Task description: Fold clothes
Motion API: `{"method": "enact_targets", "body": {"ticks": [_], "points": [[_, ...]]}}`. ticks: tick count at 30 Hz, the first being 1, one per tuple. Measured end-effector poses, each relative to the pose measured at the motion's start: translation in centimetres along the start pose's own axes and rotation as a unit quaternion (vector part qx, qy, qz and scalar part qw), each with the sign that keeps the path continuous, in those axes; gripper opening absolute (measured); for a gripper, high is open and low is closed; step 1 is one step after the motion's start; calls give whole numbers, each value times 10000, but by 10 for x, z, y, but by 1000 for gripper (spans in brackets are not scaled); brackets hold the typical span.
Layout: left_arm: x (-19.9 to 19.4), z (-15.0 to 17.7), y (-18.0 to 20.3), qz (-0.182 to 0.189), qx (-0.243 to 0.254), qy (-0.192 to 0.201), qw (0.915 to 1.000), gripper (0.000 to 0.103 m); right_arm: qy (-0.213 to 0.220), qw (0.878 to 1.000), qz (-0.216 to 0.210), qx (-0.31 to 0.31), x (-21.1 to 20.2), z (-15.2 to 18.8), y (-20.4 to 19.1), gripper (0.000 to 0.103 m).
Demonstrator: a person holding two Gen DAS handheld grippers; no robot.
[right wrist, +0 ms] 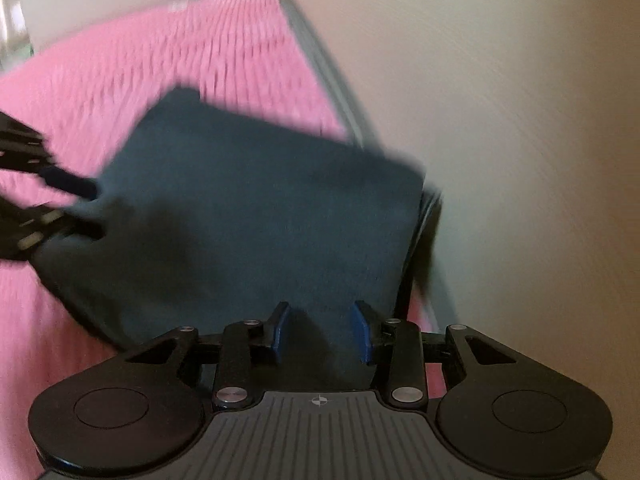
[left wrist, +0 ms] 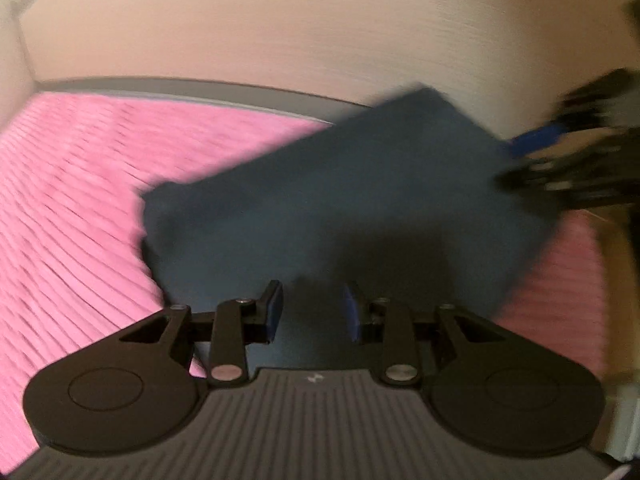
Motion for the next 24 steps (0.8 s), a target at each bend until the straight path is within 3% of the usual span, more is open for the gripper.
{"method": "enact_targets", "body": {"ticks": [3,6,9,15,17,18,19,22,24], "points": [[2,22,25,-106,230,-7,9997,28,52,9999,-53,115,4,3,4,36],[-9,20,19,-314,38,17,9995,28,229,9996,59,178,-18,-4,-4,36],[-28,20,18,-342,-45,143,9993,28,284,9991,-88,287,-30,6,-19,36],[-49,36,9,-485,-561,-266,9969,33,277,9968,-354,666,-14,18,-15,36],[-56,42,6,-533,-741,-405,9950,32,370,9962,-338,717,-29,11,-16,53],[-60,44,5,-557,-831,-474,9939,31,447,9958,-317,736,-40,11,-16,77],[-63,47,4,-581,-921,-543,9926,31,492,9954,-303,763,-49,12,-16,82],[-74,55,0,-653,-1189,-751,9879,41,321,9942,-391,950,-70,23,-25,82],[-81,61,-3,-700,-1367,-888,9841,64,208,9920,-497,1145,-82,34,-35,82]]}}
Point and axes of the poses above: each gripper's, at about its wrist camera, not at the fingertips, and x roughly the way its jaws point, y to its right, z to its underside, the point moved 10 cm from there along x, roughly the way its jaws point, and after that the axes turned 14 degrees about -z, right-handed, at the moved point
